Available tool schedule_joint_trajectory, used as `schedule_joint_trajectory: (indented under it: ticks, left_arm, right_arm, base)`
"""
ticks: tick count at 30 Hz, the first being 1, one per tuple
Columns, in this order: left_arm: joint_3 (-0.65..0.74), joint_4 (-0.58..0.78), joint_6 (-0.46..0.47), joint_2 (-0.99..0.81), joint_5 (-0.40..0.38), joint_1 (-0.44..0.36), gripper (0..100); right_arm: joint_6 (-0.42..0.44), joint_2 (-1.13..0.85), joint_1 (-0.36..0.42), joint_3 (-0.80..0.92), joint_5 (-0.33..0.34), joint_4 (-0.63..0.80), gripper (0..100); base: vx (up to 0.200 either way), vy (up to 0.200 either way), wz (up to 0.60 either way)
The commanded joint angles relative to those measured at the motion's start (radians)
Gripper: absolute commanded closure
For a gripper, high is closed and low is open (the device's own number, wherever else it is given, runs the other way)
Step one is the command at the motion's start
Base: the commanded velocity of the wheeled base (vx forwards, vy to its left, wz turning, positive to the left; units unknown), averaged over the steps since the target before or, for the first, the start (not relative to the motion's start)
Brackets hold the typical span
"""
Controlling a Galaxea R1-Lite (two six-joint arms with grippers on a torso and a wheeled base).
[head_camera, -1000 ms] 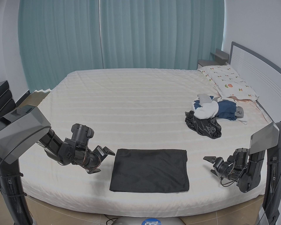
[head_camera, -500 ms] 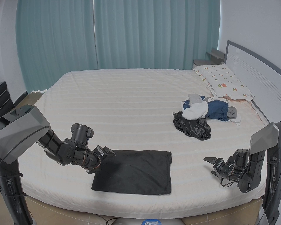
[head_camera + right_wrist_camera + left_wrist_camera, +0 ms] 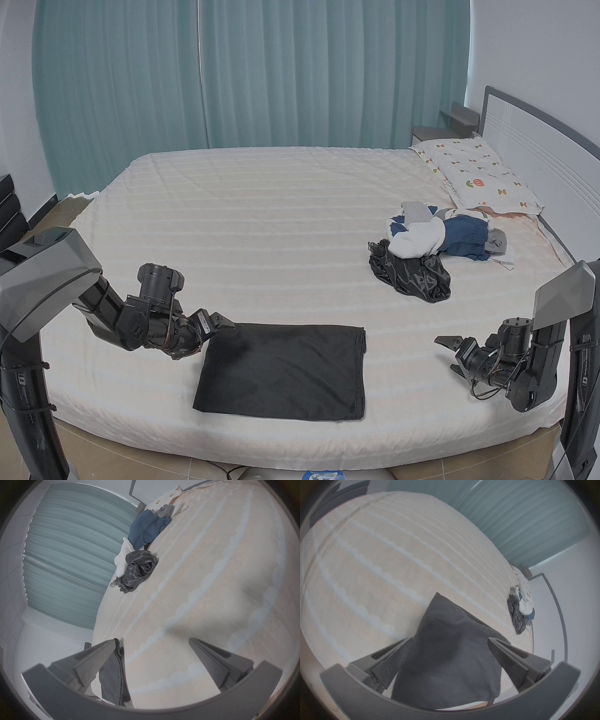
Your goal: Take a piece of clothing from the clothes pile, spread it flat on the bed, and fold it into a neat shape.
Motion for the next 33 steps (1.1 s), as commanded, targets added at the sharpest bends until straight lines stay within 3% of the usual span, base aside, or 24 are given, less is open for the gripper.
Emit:
schedule_joint_trajectory:
  ticks: [1,7,25,26,33]
  left_arm:
    - [0.069,-0.080,0.167,0.072,-0.083,0.041,0]
    - [0.135,-0.218,0.280,0.101,-0.116,0.054,0]
    - [0.080,-0.225,0.302,0.153,-0.093,0.021,0]
    - [0.080,-0.225,0.302,0.155,-0.093,0.021,100]
    - [0.079,-0.225,0.291,0.156,-0.098,0.023,100]
  right_arm:
    - [-0.001,0.001,0.002,0.004,0.000,-0.012,0]
    - [-0.001,0.003,0.003,0.006,0.000,-0.012,0]
    - [-0.003,0.003,0.003,0.009,0.000,-0.012,0]
    - [-0.003,0.003,0.003,0.009,0.000,-0.012,0]
    - [-0.004,0.003,0.005,0.009,0.000,-0.013,0]
  base:
    - [0.000,0.000,0.00]
    - [0.000,0.000,0.00]
    - [0.000,0.000,0.00]
    - [0.000,0.000,0.00]
    - [0.000,0.000,0.00]
